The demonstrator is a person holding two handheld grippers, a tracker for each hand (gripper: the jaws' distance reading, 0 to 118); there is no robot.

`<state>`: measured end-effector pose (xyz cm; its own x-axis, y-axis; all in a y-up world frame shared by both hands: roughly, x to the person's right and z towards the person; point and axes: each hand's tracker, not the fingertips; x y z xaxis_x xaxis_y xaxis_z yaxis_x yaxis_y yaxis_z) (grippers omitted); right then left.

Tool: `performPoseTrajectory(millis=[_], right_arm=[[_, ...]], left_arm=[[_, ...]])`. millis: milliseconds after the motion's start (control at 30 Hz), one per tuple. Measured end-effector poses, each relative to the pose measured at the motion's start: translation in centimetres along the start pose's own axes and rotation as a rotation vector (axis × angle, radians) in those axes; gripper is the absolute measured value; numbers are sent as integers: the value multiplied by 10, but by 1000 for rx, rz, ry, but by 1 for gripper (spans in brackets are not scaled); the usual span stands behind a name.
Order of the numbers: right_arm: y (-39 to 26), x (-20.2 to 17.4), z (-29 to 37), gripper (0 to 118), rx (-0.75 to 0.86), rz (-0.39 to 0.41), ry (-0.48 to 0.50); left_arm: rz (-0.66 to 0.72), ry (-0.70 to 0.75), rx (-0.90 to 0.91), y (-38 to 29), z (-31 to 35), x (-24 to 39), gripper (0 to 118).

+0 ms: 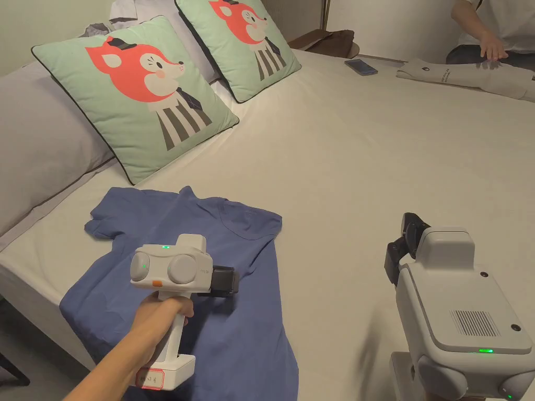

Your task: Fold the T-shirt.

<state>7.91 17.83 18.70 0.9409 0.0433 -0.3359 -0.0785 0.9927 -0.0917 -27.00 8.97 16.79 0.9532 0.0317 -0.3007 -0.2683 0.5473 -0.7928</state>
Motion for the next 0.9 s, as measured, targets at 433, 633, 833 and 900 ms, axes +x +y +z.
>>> performPoseTrajectory(millis=[433, 633, 833, 900], right_arm=[[4, 8, 10, 0, 7, -8, -2], [10, 20, 21, 0, 22, -15, -14], [17, 44, 35, 0, 47, -25, -57], [21, 56, 43, 0, 58, -29, -79]], left_arm=[[-16, -11, 113, -7, 37, -2, 2], [-46, -41, 181, 0, 75, 9, 2], [-138, -169, 334, 28, 141, 59, 2], [-168, -228, 391, 42, 165, 82, 2]])
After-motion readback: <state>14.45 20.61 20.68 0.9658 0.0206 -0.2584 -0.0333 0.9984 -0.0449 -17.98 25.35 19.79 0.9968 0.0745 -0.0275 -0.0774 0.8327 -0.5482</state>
